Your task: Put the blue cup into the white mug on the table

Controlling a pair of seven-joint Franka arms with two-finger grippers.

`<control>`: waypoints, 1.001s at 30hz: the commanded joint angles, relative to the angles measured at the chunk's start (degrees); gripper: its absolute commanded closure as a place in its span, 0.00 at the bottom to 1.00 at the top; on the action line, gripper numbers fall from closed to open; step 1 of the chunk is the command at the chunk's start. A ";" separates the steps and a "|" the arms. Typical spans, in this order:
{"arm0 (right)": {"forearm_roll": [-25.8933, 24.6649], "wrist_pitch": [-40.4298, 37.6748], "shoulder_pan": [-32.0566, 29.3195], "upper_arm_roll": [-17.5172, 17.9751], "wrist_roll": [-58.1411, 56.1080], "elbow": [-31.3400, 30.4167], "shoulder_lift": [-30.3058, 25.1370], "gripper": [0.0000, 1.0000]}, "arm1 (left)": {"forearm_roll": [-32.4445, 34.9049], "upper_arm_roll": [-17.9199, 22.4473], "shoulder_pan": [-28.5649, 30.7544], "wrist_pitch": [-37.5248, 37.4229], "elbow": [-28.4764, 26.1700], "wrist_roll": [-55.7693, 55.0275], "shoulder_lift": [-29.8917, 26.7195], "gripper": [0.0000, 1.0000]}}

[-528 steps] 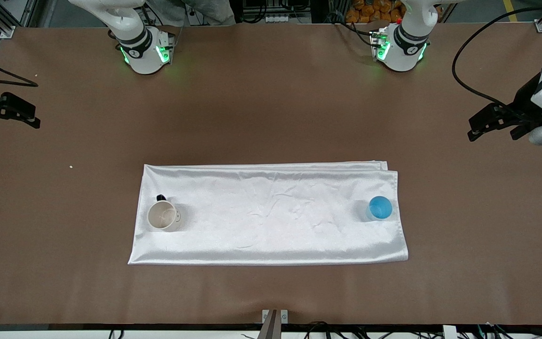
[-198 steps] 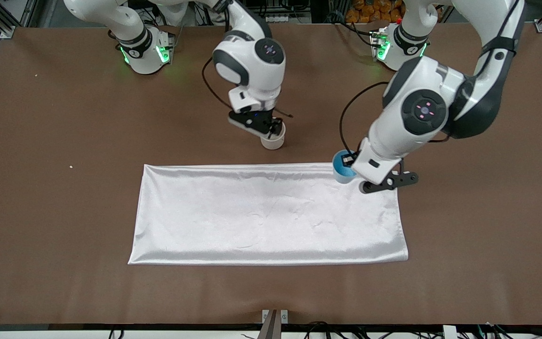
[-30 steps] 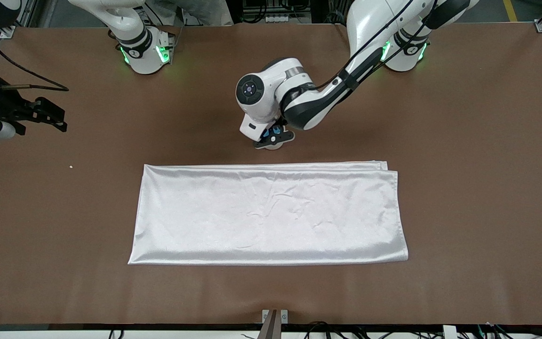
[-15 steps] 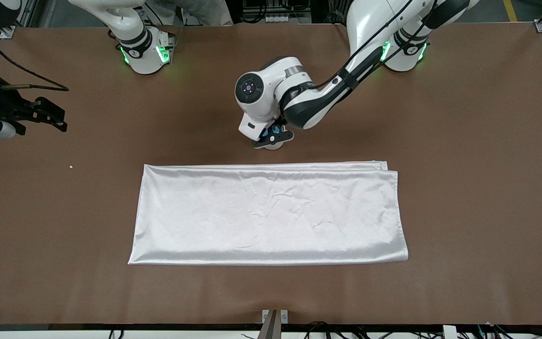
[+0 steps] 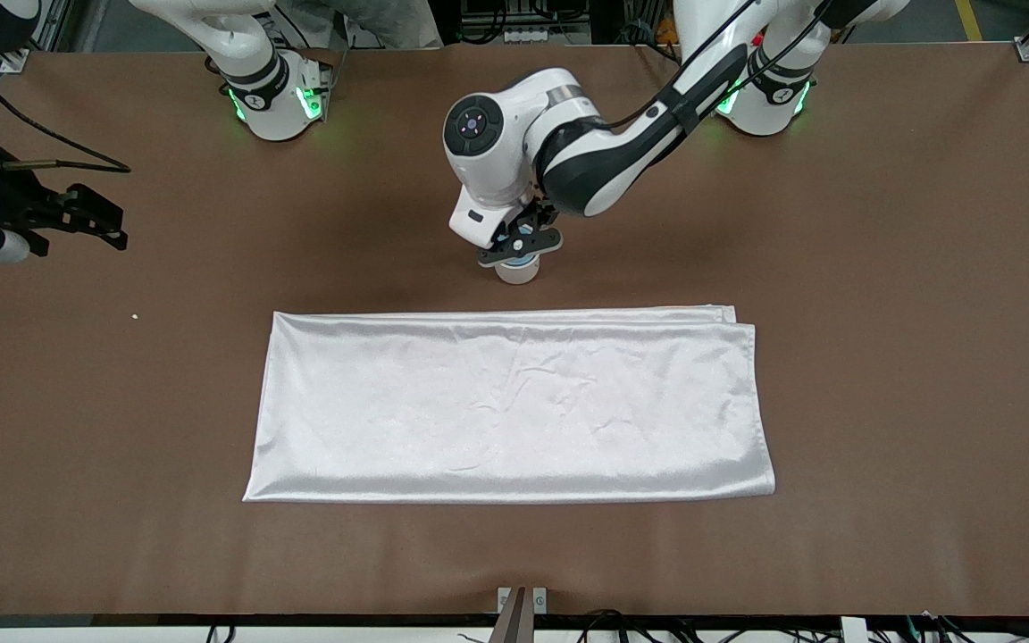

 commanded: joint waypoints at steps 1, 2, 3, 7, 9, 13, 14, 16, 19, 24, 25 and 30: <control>-0.68 -0.15 -0.03 -0.08 -0.54 0.24 -0.32 0.00 | 1.04 0.73 0.74 -2.29 -0.56 -0.46 -4.26 0.56; -0.68 -0.07 -0.03 -0.08 -0.54 0.24 -0.32 0.00 | 1.12 0.91 1.00 -2.29 -0.56 -0.46 -4.96 0.56; -0.68 -0.07 -0.03 -0.08 -0.54 0.24 -0.32 0.00 | 1.12 1.00 1.09 -2.46 -0.56 -0.20 -5.58 0.56; -0.68 -0.07 -0.03 -0.08 -0.54 0.24 -0.32 0.00 | 0.95 2.22 1.97 -4.21 -0.56 2.60 -8.12 0.56; -0.77 0.02 -0.03 -0.08 -0.54 0.24 -0.32 0.00 | 0.86 3.19 2.32 -5.27 -0.56 4.36 -9.71 0.56; -0.86 0.02 -0.03 0.01 -0.54 0.24 -0.32 0.00 | 0.68 4.60 3.81 -7.03 -0.56 8.40 -12.69 0.56; -0.95 -0.07 -0.03 -0.08 -0.54 0.24 -0.32 0.00 | 0.68 4.69 4.25 -7.38 -0.56 9.28 -13.22 0.56; -0.95 -0.07 -0.03 -0.08 -0.54 0.24 -0.32 0.00 | 0.68 4.69 5.48 -8.00 -0.56 11.30 -14.37 0.56; -0.95 -0.07 -0.03 0.01 -0.54 0.24 -0.32 0.00 | 0.51 4.60 7.94 -8.79 -0.47 14.29 -16.12 0.56; -0.95 -0.07 -0.03 0.01 -0.54 0.24 -0.32 0.00 | -1.33 4.51 12.16 -11.16 -0.47 21.14 -19.72 0.56; -0.95 -0.07 -0.03 0.01 -0.54 0.16 -0.32 0.00 | -1.95 4.51 13.21 -11.77 -0.47 23.25 -20.60 0.56; -0.95 -0.07 -0.03 0.01 -0.54 0.24 -0.32 0.00 | -3.45 4.51 17.52 -12.66 -0.47 29.76 -22.72 0.55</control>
